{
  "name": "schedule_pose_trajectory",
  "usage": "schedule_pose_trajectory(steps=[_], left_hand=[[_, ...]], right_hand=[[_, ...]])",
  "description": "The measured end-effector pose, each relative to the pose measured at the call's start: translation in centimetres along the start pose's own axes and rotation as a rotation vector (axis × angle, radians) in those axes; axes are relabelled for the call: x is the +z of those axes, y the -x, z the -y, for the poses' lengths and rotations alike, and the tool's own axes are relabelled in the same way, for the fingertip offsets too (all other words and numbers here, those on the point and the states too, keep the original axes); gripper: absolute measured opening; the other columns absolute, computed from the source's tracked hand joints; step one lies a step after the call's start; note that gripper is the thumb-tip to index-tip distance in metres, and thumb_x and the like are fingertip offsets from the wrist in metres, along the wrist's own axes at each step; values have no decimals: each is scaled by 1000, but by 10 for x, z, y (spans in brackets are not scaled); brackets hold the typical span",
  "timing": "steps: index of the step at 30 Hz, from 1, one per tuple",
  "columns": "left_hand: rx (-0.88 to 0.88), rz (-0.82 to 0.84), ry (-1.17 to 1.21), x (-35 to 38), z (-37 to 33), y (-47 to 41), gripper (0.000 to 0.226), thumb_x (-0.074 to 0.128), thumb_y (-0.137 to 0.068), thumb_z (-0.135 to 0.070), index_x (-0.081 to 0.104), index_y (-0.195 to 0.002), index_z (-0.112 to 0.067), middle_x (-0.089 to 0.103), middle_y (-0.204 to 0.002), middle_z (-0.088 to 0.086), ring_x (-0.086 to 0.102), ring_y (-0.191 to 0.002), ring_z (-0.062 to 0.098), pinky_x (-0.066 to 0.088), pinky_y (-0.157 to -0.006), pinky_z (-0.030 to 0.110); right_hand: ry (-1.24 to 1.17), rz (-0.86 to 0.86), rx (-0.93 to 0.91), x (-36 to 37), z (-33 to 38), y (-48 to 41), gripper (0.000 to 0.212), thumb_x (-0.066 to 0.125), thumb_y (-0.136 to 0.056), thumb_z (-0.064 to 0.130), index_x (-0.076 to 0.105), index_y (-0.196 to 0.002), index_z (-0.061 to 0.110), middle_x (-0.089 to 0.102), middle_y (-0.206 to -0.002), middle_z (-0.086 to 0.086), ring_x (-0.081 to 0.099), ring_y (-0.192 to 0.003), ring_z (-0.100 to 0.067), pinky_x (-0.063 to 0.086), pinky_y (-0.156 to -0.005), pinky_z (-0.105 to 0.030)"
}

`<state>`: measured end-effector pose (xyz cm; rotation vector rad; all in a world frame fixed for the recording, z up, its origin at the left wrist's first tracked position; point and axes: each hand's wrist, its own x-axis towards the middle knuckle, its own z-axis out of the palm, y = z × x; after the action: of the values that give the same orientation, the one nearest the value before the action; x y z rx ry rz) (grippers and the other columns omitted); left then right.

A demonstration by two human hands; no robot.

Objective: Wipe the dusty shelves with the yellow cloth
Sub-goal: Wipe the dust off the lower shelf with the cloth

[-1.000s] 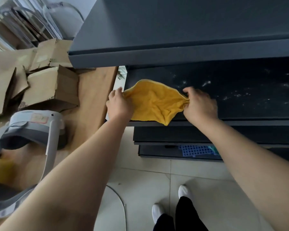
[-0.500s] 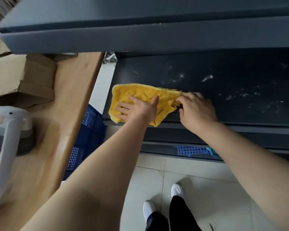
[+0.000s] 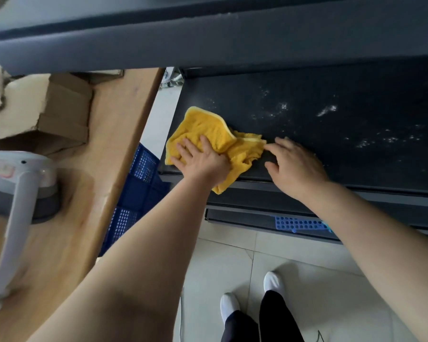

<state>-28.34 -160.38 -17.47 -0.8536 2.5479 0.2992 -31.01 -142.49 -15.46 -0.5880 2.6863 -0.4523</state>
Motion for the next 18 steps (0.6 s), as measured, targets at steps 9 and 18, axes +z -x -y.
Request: schedule_pose_trajectory(steps=[9, 18], left_hand=[[-73, -12, 153, -7, -8, -20, 117, 27, -68, -93, -21, -150, -24, -29, -153, 24, -29, -140, 43, -17, -112, 60], [81, -168, 122, -23, -14, -87, 105, 27, -75, -86, -20, -150, -30, -21, -158, 18, -21, -145, 36, -13, -115, 56]], right_hand=[[-16, -40, -107, 10, 21, -29, 43, 42, -101, 20, 41, -144, 15, 31, -156, -5, 17, -149, -19, 20, -120, -36], [61, -152, -47, -5, 10, -72, 39, 42, -101, 24, 44, -140, 19, 39, -151, -3, 22, -146, -22, 28, -113, -44]])
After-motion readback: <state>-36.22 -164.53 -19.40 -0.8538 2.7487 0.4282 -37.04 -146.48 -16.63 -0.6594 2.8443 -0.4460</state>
